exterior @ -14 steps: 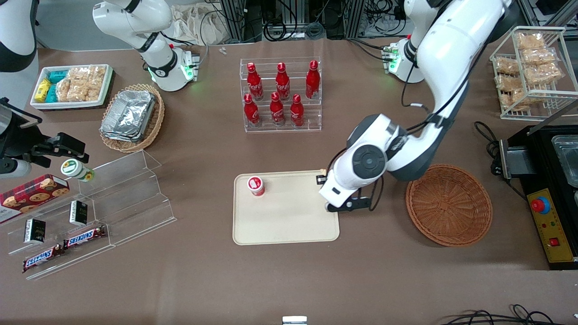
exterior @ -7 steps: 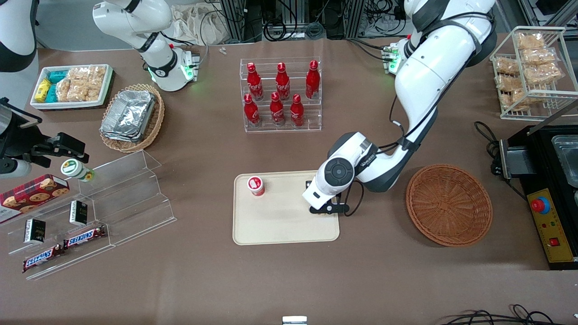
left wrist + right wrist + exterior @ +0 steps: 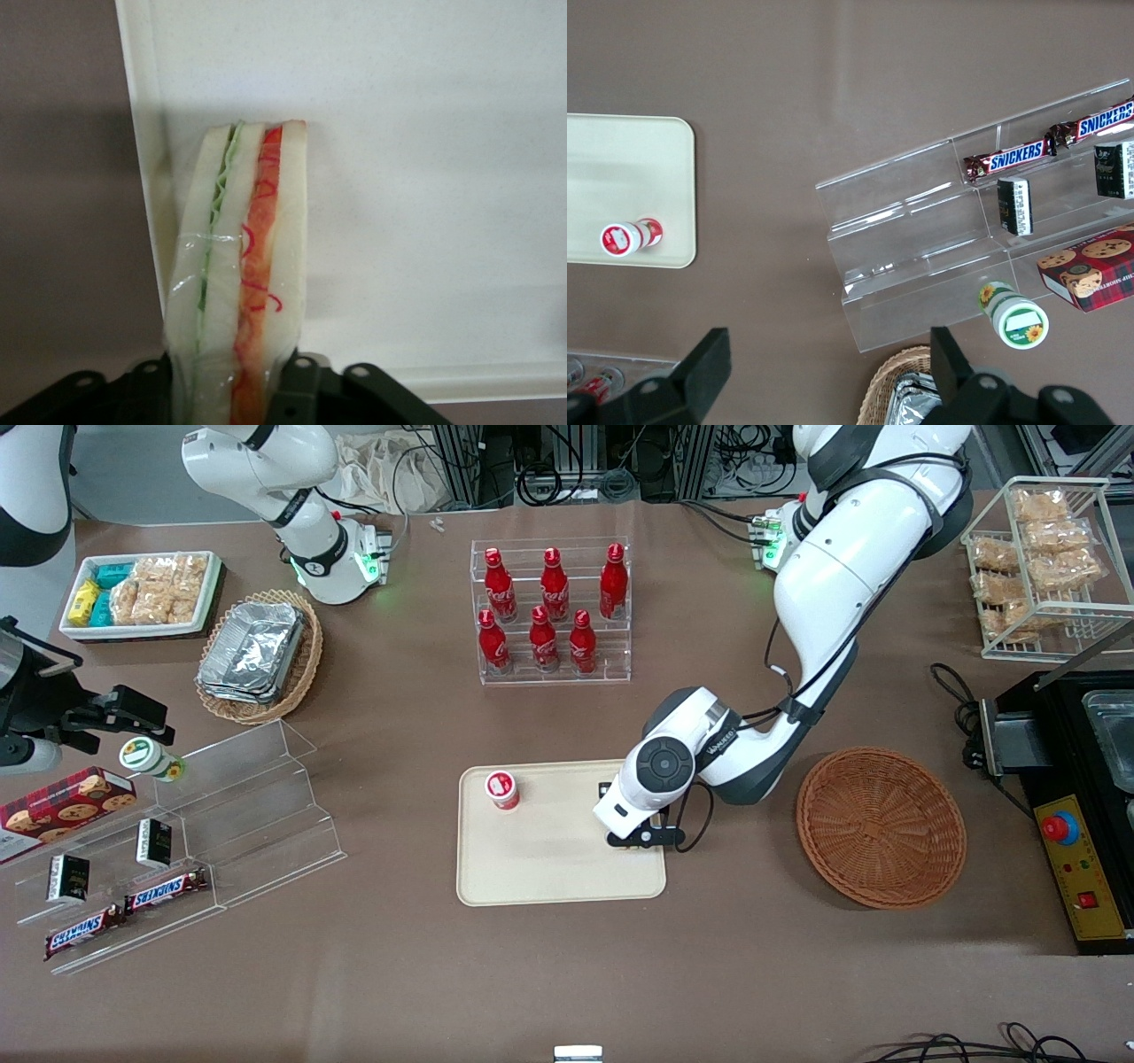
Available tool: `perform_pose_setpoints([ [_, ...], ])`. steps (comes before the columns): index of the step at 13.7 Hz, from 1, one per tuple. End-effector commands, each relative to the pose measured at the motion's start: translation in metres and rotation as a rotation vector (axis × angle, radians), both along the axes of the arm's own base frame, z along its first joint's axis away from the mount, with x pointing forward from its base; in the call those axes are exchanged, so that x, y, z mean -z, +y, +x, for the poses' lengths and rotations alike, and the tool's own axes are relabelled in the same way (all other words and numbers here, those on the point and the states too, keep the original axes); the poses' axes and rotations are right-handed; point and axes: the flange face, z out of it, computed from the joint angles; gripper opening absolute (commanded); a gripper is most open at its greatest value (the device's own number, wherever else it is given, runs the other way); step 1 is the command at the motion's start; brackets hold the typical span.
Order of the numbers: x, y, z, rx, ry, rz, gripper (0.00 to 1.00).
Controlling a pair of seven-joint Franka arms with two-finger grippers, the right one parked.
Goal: Place sandwich from basket to tray
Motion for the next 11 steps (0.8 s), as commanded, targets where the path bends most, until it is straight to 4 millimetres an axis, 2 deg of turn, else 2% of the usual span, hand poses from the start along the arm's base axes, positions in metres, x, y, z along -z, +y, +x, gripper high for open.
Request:
perform_pose_setpoints([
  [1, -0.025, 0.000, 0.009, -0.015, -0.051, 0.003, 1.00],
  [3, -0.059, 0.008, 0.018, -0.041, -0.093, -0.007, 1.00],
  [4, -0.083, 0.022, 0.028, -0.092, -0.119, -0.016, 1.00],
  [6, -0.128, 0.063, 0.045, -0.175, -0.139, 0.016, 1.00],
  [8, -0.170, 0.094, 0.044, -0.191, -0.128, 0.082, 1.00],
  [11, -0.213, 0.168, 0.055, -0.264, -0.087, 0.112, 1.00],
])
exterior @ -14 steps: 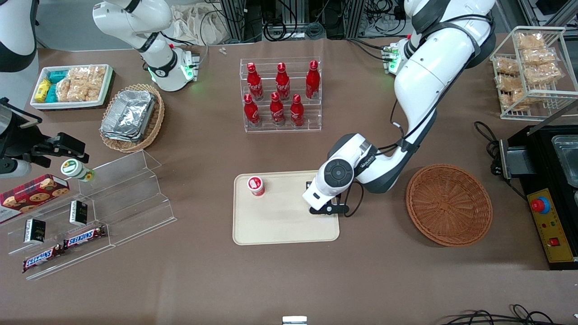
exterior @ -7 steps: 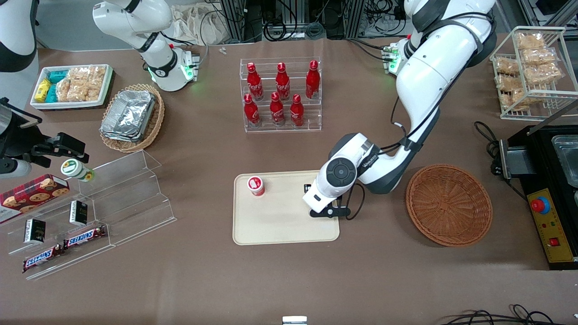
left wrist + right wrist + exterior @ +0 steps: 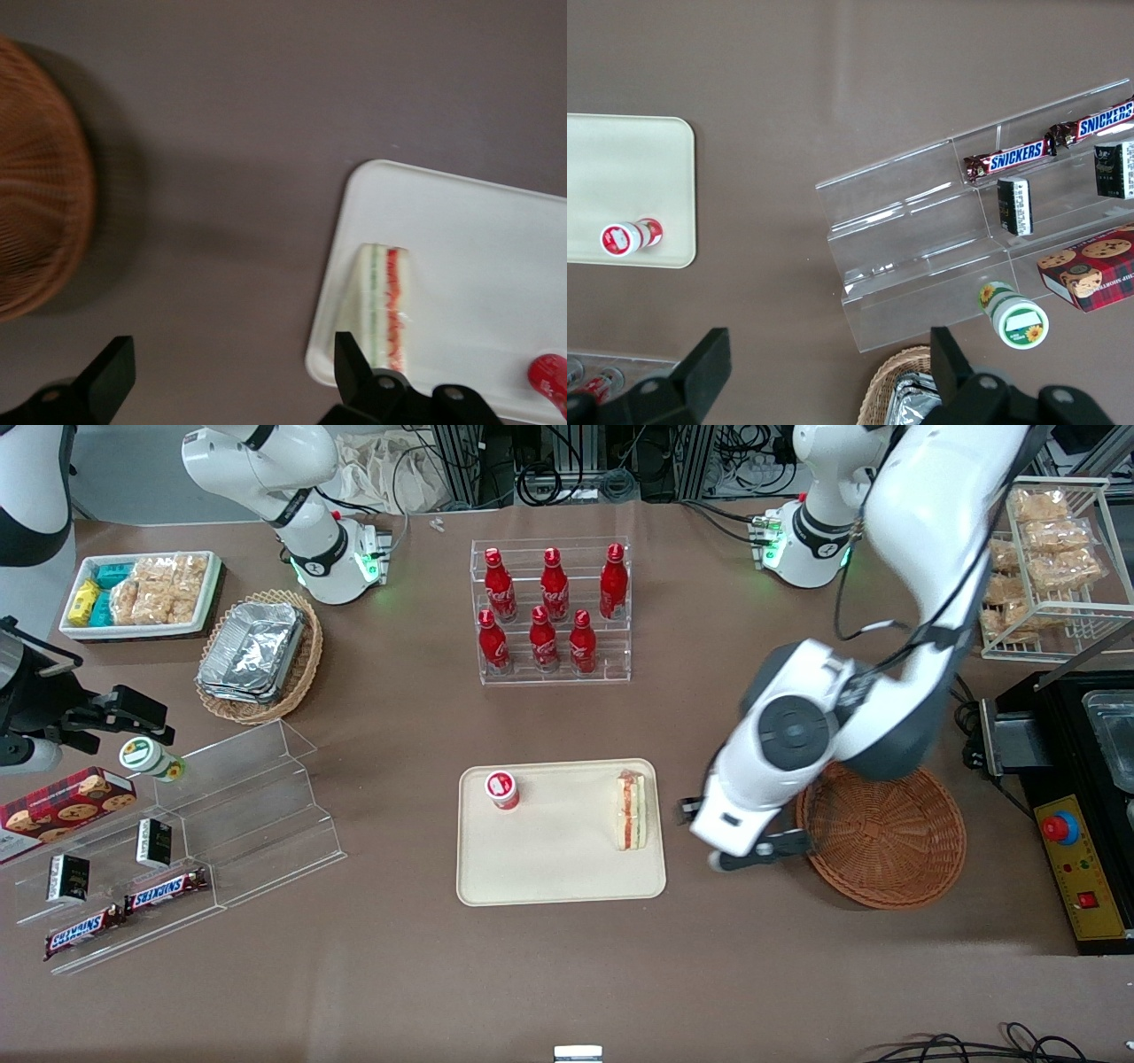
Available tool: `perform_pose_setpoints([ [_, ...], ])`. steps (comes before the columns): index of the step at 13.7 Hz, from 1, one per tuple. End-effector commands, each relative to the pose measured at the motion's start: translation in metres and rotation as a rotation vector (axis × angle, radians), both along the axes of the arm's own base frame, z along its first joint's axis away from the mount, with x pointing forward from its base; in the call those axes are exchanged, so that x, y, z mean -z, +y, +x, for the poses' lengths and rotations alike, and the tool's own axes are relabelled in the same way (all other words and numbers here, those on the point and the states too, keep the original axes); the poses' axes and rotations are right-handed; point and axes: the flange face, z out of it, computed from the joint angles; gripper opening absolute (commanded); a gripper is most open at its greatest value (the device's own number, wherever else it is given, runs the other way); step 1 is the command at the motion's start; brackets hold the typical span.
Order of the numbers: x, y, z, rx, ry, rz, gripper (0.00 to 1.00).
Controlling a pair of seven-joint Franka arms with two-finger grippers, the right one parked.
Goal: Place sandwich from basket to tray
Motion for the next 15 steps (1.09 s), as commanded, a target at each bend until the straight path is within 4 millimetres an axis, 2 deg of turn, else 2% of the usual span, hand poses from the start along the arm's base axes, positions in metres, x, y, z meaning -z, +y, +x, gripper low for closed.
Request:
perform_pose_setpoints([
  [1, -0.036, 0.055, -0.003, -0.015, 0.035, -0.003, 1.00],
  [3, -0.052, 0.091, -0.004, 0.026, 0.072, 0.009, 1.00],
  [6, -0.067, 0.162, -0.001, 0.073, 0.096, 0.004, 1.00],
  [9, -0.080, 0.215, -0.021, 0.164, 0.099, 0.001, 1.00],
  [12, -0.091, 0.251, -0.034, 0.264, 0.107, -0.005, 1.00],
  [15, -0.097, 0.265, -0.038, 0.301, 0.115, -0.002, 1.00],
])
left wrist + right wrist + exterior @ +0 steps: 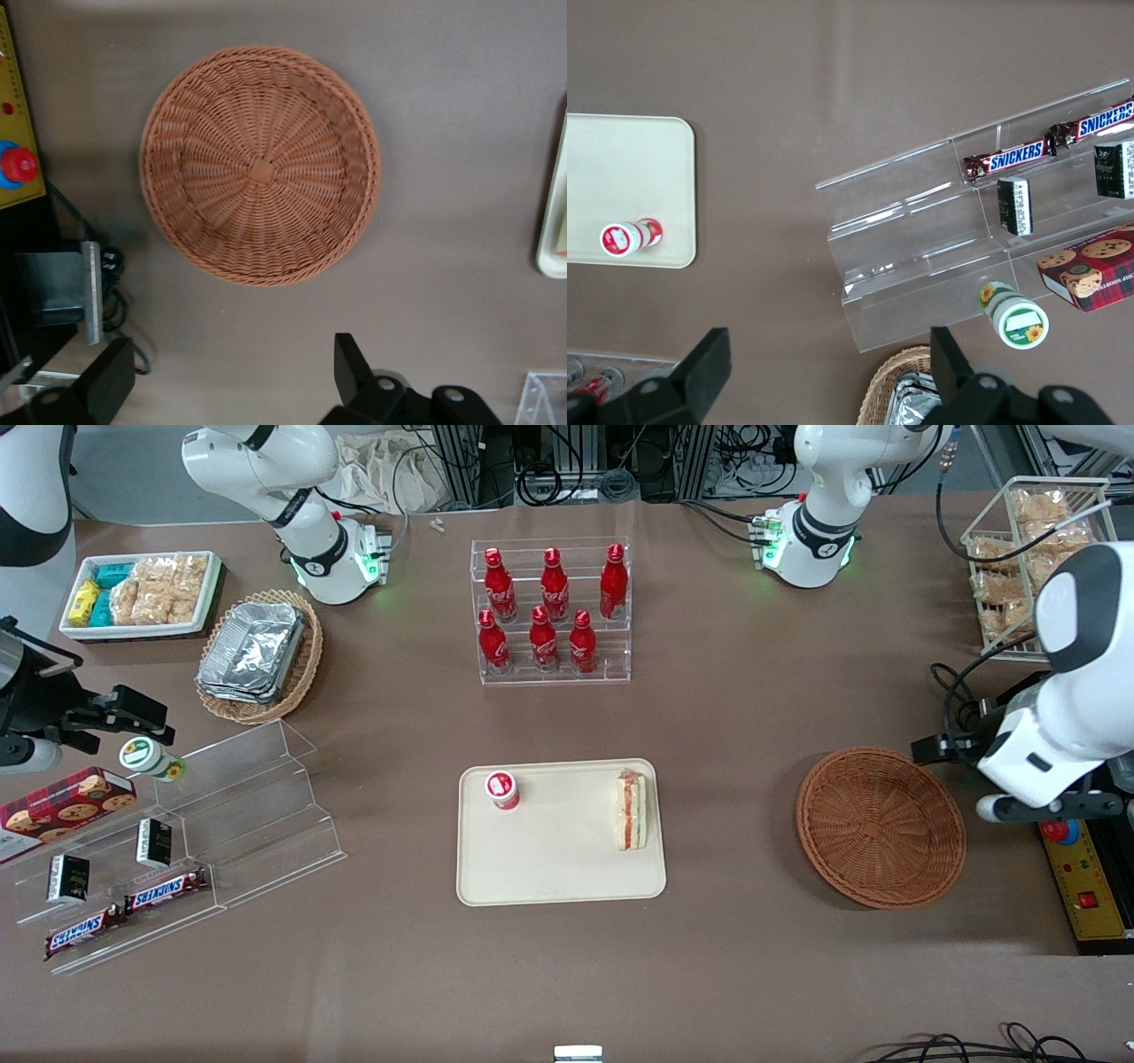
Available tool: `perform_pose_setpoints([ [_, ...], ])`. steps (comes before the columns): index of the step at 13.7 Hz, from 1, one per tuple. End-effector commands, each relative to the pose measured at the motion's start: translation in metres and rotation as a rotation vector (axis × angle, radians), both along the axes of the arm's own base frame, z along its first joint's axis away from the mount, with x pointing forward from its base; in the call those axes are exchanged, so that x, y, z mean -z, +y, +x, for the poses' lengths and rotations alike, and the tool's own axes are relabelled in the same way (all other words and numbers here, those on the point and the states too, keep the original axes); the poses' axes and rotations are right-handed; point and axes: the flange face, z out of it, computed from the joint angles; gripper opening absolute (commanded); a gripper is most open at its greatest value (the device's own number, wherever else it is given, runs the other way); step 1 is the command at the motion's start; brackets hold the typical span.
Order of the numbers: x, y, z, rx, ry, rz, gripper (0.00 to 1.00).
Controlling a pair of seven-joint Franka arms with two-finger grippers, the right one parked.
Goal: Place sandwich from basket to tray
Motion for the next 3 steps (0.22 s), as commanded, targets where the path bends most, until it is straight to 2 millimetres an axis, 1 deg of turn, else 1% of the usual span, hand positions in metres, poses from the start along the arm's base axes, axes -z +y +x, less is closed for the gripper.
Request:
perform_pose_setpoints([
  [1, -0.0096, 0.0015, -0.0087, 0.025, 0.017, -0.002, 1.00],
  [3, -0.0098, 0.0006, -0.0057, 0.023, 0.032, -0.011, 1.00],
])
